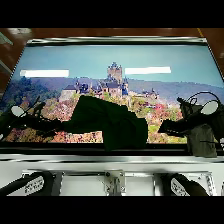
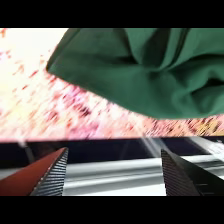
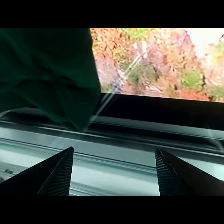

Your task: Fold the shirts.

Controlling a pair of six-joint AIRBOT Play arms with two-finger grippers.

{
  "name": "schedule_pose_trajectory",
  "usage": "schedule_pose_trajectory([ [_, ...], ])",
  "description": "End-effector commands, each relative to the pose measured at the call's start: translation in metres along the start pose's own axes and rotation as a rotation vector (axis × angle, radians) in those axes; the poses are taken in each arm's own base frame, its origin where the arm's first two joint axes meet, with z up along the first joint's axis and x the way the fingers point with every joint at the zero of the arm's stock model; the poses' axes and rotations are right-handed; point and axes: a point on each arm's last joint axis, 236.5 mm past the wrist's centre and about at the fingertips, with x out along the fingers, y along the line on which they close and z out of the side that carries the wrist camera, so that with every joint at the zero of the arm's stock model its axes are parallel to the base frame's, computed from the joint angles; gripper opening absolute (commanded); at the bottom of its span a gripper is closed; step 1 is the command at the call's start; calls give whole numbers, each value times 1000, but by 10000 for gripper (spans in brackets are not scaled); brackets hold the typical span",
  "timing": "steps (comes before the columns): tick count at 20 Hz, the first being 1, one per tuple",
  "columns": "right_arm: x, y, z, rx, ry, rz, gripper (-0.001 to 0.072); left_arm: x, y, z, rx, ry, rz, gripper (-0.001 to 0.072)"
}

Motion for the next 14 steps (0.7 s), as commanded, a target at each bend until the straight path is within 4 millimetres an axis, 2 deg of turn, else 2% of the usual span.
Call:
schedule_pose_trajectory([
  [1, 2, 14, 2, 9, -12, 65, 639, 19, -16, 18, -41, -49, -118, 720],
  [3, 2, 14, 3, 10, -16, 65, 639, 21, -26, 33, -67, -103, -166, 720],
  [4, 2, 14, 4, 14, -18, 65, 639, 24, -28, 34, -70, -100, -170, 720],
  [10, 2, 14, 6, 31, -26, 67, 639, 45, -32, 20, -55, -22, -166, 711],
  [13, 2, 15, 11, 44, -50, 71, 639, 53, -36, 16, -62, 4, -176, 513],
  [14, 1, 15, 14, 46, -61, 74, 639, 55, -37, 15, -60, 11, -176, 344],
])
